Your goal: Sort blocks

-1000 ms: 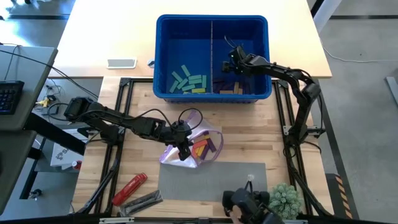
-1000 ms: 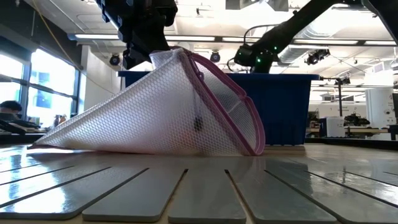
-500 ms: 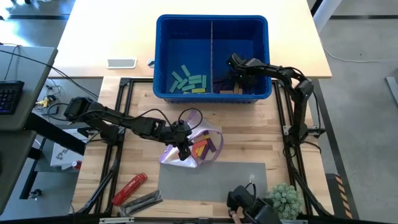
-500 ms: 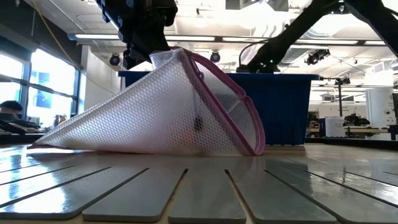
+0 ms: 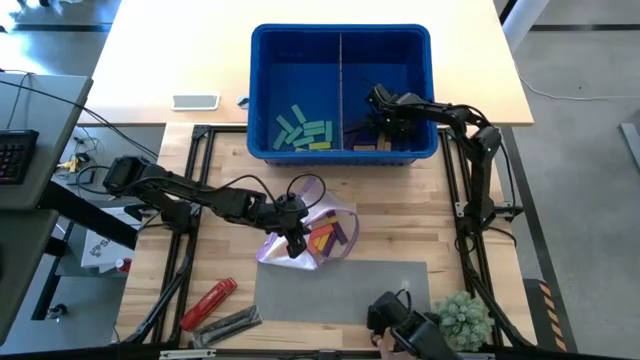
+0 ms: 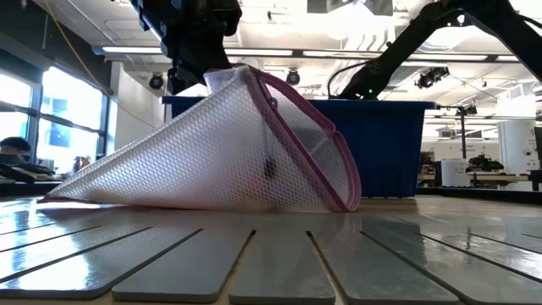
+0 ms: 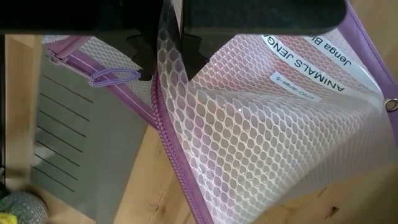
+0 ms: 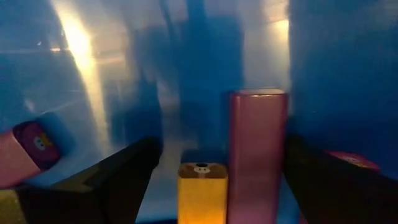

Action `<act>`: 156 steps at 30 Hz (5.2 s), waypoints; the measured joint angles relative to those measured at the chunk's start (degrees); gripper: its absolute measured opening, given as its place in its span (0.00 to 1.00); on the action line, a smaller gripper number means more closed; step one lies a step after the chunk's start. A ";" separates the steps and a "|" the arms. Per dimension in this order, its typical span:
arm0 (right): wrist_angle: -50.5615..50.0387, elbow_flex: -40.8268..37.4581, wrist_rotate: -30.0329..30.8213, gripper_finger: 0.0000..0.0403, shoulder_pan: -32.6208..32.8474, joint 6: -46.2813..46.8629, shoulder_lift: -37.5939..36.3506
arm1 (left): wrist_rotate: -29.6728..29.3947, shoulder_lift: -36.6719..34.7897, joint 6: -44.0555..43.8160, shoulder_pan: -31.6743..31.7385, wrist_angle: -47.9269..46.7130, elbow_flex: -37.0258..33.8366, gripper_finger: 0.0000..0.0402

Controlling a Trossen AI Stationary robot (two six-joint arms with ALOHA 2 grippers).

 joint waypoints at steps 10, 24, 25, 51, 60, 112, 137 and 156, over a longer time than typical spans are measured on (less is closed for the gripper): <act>-0.75 -0.09 -0.54 0.59 0.81 -3.11 0.46 | 0.24 0.00 -0.35 0.03 -0.01 0.00 0.00; 0.52 1.48 -1.43 0.51 2.03 -9.47 0.72 | -0.22 0.00 0.31 0.03 -0.01 0.00 0.00; 0.35 2.00 -1.24 0.51 2.16 -10.18 0.79 | -0.20 0.00 0.95 0.03 -0.03 0.00 0.00; -10.02 21.51 -4.87 0.10 3.01 -30.07 0.41 | -0.47 0.00 4.31 0.01 -0.01 0.00 0.00; -2.40 8.03 -5.36 0.40 2.99 -28.21 0.41 | 0.28 0.01 1.78 -0.01 0.03 0.00 0.00; 6.99 2.47 -14.74 0.09 15.21 -43.64 -38.98 | -1.57 0.01 1.31 -0.06 -0.01 -0.02 0.00; -3.85 2.51 -4.77 0.09 58.41 -30.71 -37.98 | -1.46 0.00 4.26 -0.03 0.23 -0.02 0.00; 6.39 -8.01 1.15 0.09 67.73 -26.26 -27.57 | 0.02 0.01 6.15 -0.47 0.21 -0.02 0.00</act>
